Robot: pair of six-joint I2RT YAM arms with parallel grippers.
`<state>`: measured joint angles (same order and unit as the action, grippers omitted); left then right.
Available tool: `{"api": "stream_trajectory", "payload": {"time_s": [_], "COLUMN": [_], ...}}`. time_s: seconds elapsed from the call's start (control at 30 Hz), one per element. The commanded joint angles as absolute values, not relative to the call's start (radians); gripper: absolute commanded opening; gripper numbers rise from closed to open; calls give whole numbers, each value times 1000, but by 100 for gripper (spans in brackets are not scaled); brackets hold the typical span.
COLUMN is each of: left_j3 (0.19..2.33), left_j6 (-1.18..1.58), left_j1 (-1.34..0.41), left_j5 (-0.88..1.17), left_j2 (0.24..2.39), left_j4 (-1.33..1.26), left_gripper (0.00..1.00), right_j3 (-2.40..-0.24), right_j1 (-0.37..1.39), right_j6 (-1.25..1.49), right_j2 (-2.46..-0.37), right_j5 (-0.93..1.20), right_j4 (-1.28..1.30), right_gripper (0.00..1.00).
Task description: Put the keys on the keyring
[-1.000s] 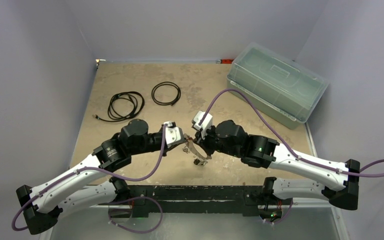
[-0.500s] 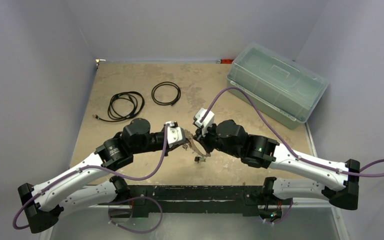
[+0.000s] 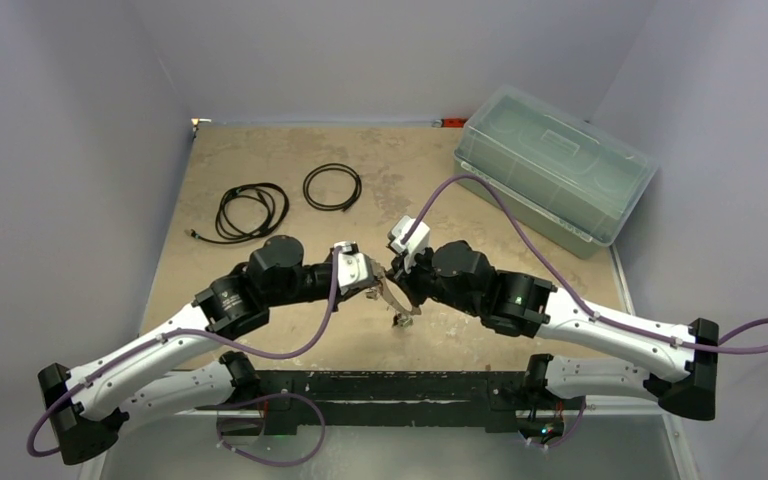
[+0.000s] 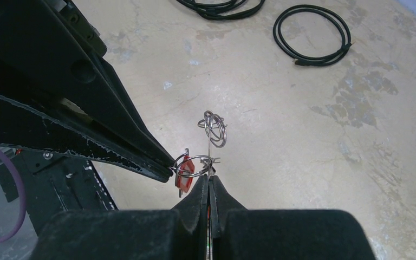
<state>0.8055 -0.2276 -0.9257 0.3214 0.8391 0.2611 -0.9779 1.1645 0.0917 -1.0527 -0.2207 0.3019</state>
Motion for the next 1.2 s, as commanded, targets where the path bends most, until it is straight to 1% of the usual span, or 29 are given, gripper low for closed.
{"api": "stream_trajectory", "payload": {"time_s": [0.0, 0.1, 0.23, 0.3, 0.43, 0.77, 1.03, 1.1, 1.17], "left_j3": [844, 856, 872, 881, 893, 922, 961, 982, 992], "left_j6": [-222, -226, -227, -228, -226, -230, -292, -307, -312], "left_j1": [-928, -928, -928, -928, -928, -935, -944, -945, -946], "left_j5": [326, 316, 316, 315, 314, 280, 279, 295, 309], "left_j2": [854, 864, 882, 891, 898, 876, 836, 836, 835], "left_j4": [221, 221, 224, 228, 231, 262, 332, 352, 360], "left_gripper": [0, 1, 8, 14, 23, 27, 41, 47, 49], "right_j3": [-964, -939, -915, -904, -879, -862, -877, -870, -870], "right_j1": [1167, 1166, 1167, 1167, 1167, 1167, 1166, 1167, 1167], "right_j6": [108, 107, 107, 107, 104, 98, 56, 54, 56], "right_j2": [-1011, -995, -978, -971, -954, -919, -896, -884, -876], "right_j5": [-247, -235, -224, -223, -218, -235, -198, -191, -186], "right_j4": [154, 114, 74, 62, 27, 18, 70, 67, 63], "right_gripper": [0, 0, 0, 0, 0, 0, 0, 0, 0]}}
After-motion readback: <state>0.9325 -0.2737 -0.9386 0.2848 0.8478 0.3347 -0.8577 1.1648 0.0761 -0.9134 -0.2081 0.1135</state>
